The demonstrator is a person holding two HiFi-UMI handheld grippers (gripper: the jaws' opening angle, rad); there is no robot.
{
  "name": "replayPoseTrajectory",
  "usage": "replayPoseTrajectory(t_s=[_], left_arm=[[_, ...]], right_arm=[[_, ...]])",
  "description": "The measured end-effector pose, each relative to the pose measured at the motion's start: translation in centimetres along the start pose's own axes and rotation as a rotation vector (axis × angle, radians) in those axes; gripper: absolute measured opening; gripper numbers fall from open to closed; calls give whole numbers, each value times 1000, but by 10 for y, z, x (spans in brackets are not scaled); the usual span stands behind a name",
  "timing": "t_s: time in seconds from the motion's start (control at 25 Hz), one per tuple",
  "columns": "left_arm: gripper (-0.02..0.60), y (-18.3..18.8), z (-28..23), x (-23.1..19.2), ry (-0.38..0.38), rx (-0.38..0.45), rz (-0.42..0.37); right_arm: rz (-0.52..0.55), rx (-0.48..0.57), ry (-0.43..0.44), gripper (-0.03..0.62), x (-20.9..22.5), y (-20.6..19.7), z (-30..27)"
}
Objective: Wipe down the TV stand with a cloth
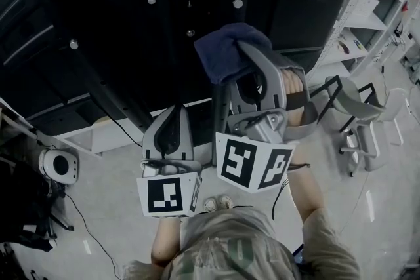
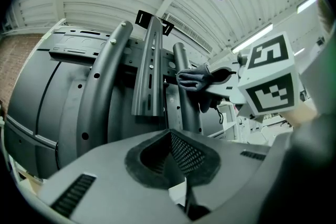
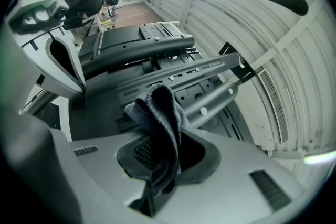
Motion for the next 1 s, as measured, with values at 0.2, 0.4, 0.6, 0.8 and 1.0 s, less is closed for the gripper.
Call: replayPoseTrajectory(t_s=[0.2, 0.4, 0.6, 0.8, 1.0], left_arm=[[15, -4, 2, 0, 7, -11, 9], [14, -9, 4, -1, 4, -21, 41], [15, -12, 5, 0, 3, -29, 45], [15, -17, 8, 1, -3, -41, 63], [15, -23, 10, 2, -8, -59, 76]], right_arm=[[-2, -21, 41, 57, -18, -7, 6], [-9, -42, 89, 57, -35, -15, 11], [-17, -66, 135, 57, -50, -22, 15], [-33, -93, 180, 57, -64, -28, 20], [-26, -119, 224, 57, -81, -36, 25]])
Point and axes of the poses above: the fingertips, and each gripper's own axes: z backward along the fingers, x to its right, y out of its top, the point moved 10 cm from there along z, backward along the fingers, and after that the axes turned 1 degree about x, right-handed, at the moved point
